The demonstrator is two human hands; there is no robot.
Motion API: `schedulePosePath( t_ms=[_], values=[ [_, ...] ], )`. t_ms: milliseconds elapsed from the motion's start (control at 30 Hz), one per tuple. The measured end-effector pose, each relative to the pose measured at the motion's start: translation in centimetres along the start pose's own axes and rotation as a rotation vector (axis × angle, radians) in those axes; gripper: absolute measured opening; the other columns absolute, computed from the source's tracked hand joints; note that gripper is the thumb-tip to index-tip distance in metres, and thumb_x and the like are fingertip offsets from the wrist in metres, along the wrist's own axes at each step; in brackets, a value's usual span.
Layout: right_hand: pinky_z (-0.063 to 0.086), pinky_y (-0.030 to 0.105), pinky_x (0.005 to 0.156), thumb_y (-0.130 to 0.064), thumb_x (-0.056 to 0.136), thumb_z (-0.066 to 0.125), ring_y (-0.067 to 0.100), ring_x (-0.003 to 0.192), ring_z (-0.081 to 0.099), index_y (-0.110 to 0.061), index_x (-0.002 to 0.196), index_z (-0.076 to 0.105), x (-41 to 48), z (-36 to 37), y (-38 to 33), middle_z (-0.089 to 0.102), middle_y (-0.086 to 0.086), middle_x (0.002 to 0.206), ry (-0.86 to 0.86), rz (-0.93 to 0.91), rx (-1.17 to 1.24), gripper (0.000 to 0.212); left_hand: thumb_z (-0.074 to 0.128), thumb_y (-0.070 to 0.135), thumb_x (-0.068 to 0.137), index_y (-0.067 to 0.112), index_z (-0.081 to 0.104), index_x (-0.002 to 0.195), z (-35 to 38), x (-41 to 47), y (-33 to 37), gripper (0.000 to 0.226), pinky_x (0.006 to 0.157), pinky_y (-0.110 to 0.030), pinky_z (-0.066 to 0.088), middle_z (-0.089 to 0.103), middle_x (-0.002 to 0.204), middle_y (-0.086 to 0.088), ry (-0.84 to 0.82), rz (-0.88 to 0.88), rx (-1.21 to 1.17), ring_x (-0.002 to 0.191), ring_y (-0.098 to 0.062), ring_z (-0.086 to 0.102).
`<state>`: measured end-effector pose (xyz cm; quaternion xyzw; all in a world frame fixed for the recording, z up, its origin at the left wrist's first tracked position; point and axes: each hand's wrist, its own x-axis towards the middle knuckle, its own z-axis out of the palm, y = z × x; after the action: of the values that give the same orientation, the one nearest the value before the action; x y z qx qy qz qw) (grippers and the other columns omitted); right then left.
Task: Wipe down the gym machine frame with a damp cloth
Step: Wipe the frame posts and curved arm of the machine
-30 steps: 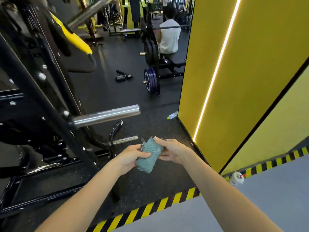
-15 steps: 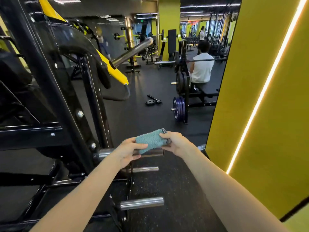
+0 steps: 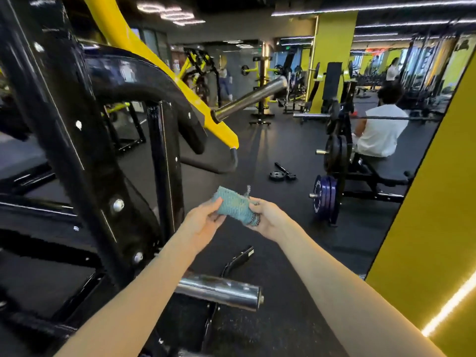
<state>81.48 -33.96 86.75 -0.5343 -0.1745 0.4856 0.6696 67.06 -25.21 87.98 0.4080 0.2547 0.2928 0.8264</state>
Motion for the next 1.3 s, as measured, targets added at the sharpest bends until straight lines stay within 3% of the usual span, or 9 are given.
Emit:
schedulePosePath(
  t_ms=[167,333,467,633,833,967,1033,1133,1300],
  values=[
    [0.051,0.032,0.073,-0.005,0.101,0.035,0.027,0.112,0.059,-0.007,0.129,0.056,4.0,0.5,-2.1,0.059,0.012,0.131,-0.225,0.046,-0.061,0.035,0.045,0.011,0.099,0.011,0.055,0.114,1.6,0.0,-0.4,0.018,0.094,-0.038,0.041,0.061,0.114,-0.011,0.125,0.012,0.019,0.106,-0.023,0.057],
    [0.050,0.034,0.076,0.004,0.098,0.032,0.025,0.101,0.060,-0.014,0.110,0.061,4.5,3.6,-3.1,0.060,0.011,0.118,-0.412,0.143,0.007,0.036,0.041,0.005,0.098,0.011,0.053,0.123,1.9,-2.1,0.8,0.028,0.084,-0.035,0.046,0.063,0.114,-0.009,0.192,0.198,-0.097,0.105,-0.022,0.060],
    [0.049,0.036,0.066,0.018,0.082,0.022,0.032,0.096,0.057,-0.003,0.131,0.050,2.4,7.9,-2.7,0.054,0.021,0.117,-0.571,0.218,-0.078,0.060,0.041,0.006,0.098,0.009,0.050,0.132,0.2,-5.6,2.1,0.035,0.087,-0.038,0.049,0.058,0.125,-0.014,0.294,0.343,-0.148,0.117,-0.027,0.056],
    [0.050,0.036,0.064,0.020,0.085,0.022,0.031,0.104,0.058,-0.014,0.138,0.048,0.3,12.2,-2.7,0.053,0.020,0.132,-0.629,0.214,-0.023,0.068,0.045,0.009,0.098,0.005,0.046,0.137,-1.2,-8.3,4.1,0.039,0.092,-0.041,0.048,0.055,0.132,-0.018,0.465,0.296,-0.157,0.118,-0.030,0.056],
    [0.050,0.030,0.073,0.016,0.091,0.034,0.020,0.101,0.059,-0.019,0.132,0.052,-0.5,14.4,-1.9,0.062,0.009,0.114,-0.673,0.116,-0.070,0.057,0.051,0.027,0.096,0.016,0.042,0.140,-1.2,-10.1,5.0,0.046,0.096,-0.055,0.040,0.050,0.137,-0.018,0.464,0.201,0.023,0.125,-0.037,0.049],
    [0.046,0.028,0.073,-0.002,0.088,0.059,0.023,0.111,0.057,-0.022,0.127,0.059,-0.2,16.2,-1.9,0.062,0.012,0.121,-0.689,0.079,-0.253,0.044,0.052,0.027,0.095,0.013,0.048,0.135,-1.3,-10.7,6.4,0.042,0.087,-0.050,0.050,0.053,0.134,-0.018,0.422,0.306,-0.045,0.117,-0.033,0.057],
    [0.040,0.031,0.089,-0.011,0.082,0.070,0.025,0.123,0.052,-0.024,0.127,0.061,0.6,17.1,-2.3,0.061,0.011,0.128,-0.672,0.055,-0.350,0.048,0.058,0.017,0.090,0.010,0.050,0.132,-1.2,-10.8,7.4,0.043,0.087,-0.045,0.052,0.056,0.132,-0.017,0.409,0.412,-0.060,0.117,-0.030,0.059],
    [0.029,0.038,0.101,-0.022,0.087,0.069,0.021,0.117,0.052,-0.024,0.126,0.058,0.6,18.1,-4.8,0.064,0.004,0.118,-0.687,0.028,-0.370,0.041,0.063,0.009,0.090,0.012,0.057,0.115,-0.3,-11.4,11.0,0.025,0.090,-0.044,0.054,0.063,0.119,-0.010,0.720,0.709,0.405,0.106,-0.022,0.063],
    [0.045,0.029,0.086,-0.015,0.093,0.061,0.015,0.091,0.056,-0.011,0.119,0.062,0.1,22.3,-9.2,0.061,0.005,0.098,-0.691,-0.245,-0.426,0.026,0.067,0.016,0.087,0.009,0.061,0.111,0.1,-12.6,20.5,0.026,0.084,-0.026,0.042,0.056,0.106,-0.005,1.207,1.252,1.571,0.102,-0.019,0.050]
  ],
)
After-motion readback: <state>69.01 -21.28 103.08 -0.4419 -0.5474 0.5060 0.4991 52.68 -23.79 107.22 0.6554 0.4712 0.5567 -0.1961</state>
